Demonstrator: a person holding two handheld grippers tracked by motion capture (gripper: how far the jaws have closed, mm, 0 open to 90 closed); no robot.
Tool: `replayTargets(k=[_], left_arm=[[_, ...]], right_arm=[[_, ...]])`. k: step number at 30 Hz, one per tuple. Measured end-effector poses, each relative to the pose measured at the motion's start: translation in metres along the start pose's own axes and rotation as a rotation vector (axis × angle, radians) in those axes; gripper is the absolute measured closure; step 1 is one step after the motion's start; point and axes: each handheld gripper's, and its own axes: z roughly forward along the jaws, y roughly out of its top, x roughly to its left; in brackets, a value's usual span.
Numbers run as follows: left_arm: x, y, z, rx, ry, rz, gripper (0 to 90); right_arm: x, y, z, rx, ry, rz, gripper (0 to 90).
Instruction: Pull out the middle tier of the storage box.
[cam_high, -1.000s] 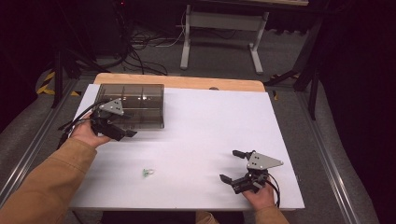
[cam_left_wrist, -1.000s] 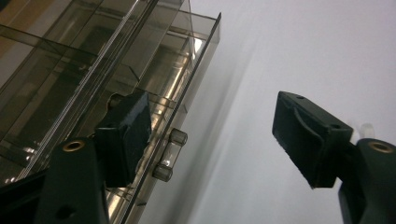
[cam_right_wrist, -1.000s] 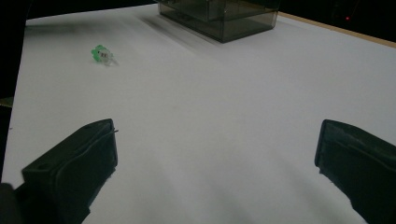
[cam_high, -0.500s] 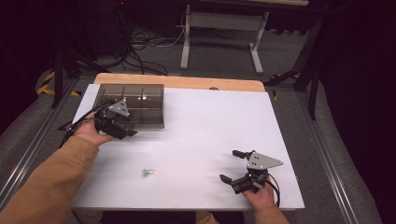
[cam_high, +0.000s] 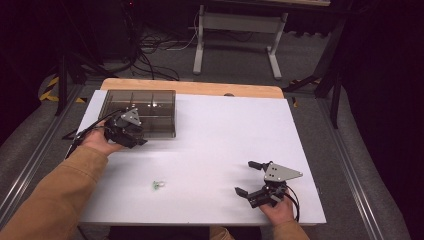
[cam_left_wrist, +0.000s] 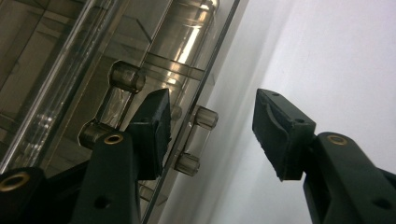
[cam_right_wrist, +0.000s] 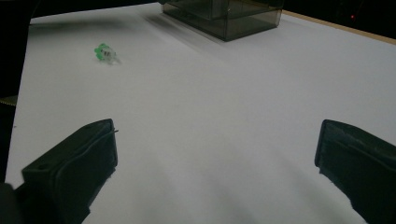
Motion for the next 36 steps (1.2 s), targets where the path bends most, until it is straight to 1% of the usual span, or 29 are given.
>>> replayTargets(k=[4,5,7,8,9,11,13,17,21,25,29,31,32,34,35,36], left_arm=[[0.0004,0.0008,0.0041,0.011,0.011,-0.001,50.7],[0.0001,0.0014,0.0053,0.019,0.021,-0.001,53.1],[-0.0003,0.0018,0.0061,0.024,0.028,-0.002,55.9],[-0.0002,0.0020,0.0066,0.027,0.037,0.004,55.9],[-0.0006,0.0024,0.0077,0.042,0.054,0.014,59.7],[-0.0007,0.0023,0.0083,0.047,0.062,0.020,63.1],[-0.0009,0.0024,0.0099,0.053,0.073,0.022,64.6],[-0.0013,0.0036,0.0107,0.065,0.081,0.028,65.5],[-0.0005,0.0038,0.0106,0.064,0.073,0.022,66.4],[-0.0022,0.0047,0.0098,0.070,0.074,0.030,67.0],[-0.0025,0.0050,0.0096,0.068,0.061,0.020,67.3],[-0.0038,0.0056,0.0093,0.072,0.055,0.022,68.0],[-0.0052,0.0062,0.0088,0.078,0.048,0.030,68.2],[-0.0066,0.0063,0.0087,0.078,0.045,0.031,68.4],[-0.0075,0.0062,0.0080,0.087,0.041,0.027,68.6],[-0.0088,0.0066,0.0076,0.088,0.031,0.032,68.9]], right_arm=[[0.0000,0.0000,0.0000,0.000,0.002,0.001,0.0],[-0.0001,0.0000,-0.0002,-0.002,0.004,0.002,0.0],[-0.0002,-0.0001,-0.0001,-0.002,0.004,0.002,0.0],[-0.0002,-0.0001,-0.0001,-0.002,0.004,0.002,0.0],[-0.0002,-0.0001,-0.0001,-0.001,0.004,0.002,0.0],[-0.0002,-0.0001,-0.0001,-0.001,0.004,0.002,0.0],[-0.0003,-0.0001,0.0000,-0.001,0.003,0.003,0.0],[-0.0006,-0.0001,0.0000,-0.002,0.006,0.008,0.0],[-0.0010,-0.0002,-0.0005,-0.003,0.005,0.011,0.0],[-0.0010,-0.0002,-0.0007,-0.004,0.006,0.011,0.0],[-0.0010,-0.0001,-0.0006,-0.003,0.006,0.011,0.0],[-0.0010,-0.0002,-0.0007,-0.004,0.006,0.010,0.0],[-0.0010,-0.0002,-0.0007,-0.004,0.007,0.010,0.0],[-0.0010,-0.0002,-0.0007,-0.004,0.007,0.010,0.0],[-0.0010,-0.0001,-0.0007,-0.004,0.007,0.010,0.0],[-0.0010,-0.0001,-0.0006,-0.003,0.008,0.009,0.0]])
